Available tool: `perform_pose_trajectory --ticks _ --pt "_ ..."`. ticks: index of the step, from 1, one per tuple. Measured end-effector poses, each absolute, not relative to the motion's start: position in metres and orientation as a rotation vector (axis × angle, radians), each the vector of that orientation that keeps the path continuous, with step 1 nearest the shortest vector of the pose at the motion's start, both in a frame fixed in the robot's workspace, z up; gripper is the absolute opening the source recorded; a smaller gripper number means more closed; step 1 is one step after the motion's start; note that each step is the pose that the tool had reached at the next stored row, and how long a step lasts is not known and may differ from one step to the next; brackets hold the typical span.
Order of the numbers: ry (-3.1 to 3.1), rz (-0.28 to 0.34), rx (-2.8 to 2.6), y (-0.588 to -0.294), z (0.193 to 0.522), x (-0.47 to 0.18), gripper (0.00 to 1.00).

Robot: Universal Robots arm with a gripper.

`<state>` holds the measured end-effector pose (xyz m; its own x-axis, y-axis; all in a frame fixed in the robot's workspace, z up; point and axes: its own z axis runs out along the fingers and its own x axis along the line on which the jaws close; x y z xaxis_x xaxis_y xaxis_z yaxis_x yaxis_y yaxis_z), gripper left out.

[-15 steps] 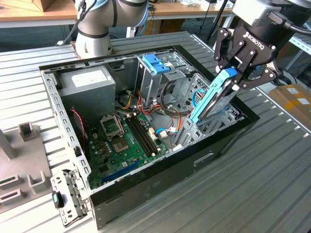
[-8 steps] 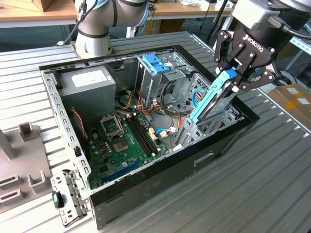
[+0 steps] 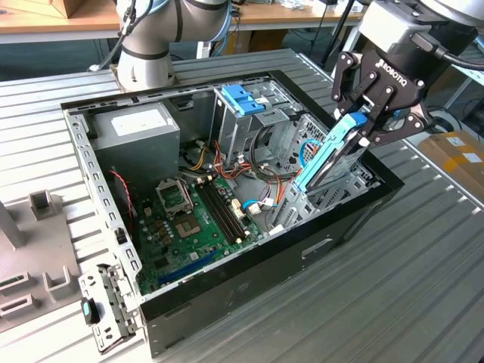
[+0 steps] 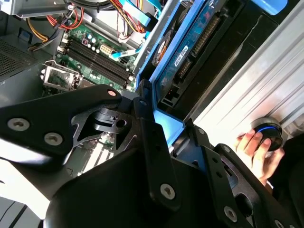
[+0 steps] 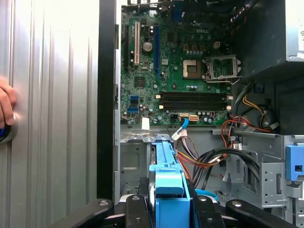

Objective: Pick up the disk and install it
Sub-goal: 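Insert the disk into the insertion slot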

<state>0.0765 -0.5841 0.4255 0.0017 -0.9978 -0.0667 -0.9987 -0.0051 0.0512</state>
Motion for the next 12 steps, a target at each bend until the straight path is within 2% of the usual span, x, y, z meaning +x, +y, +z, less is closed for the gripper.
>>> perform_pose_trajectory --ticks 12 --pt "2.208 0.131 -2.216 -0.5841 0.4156 0.0765 0.37"
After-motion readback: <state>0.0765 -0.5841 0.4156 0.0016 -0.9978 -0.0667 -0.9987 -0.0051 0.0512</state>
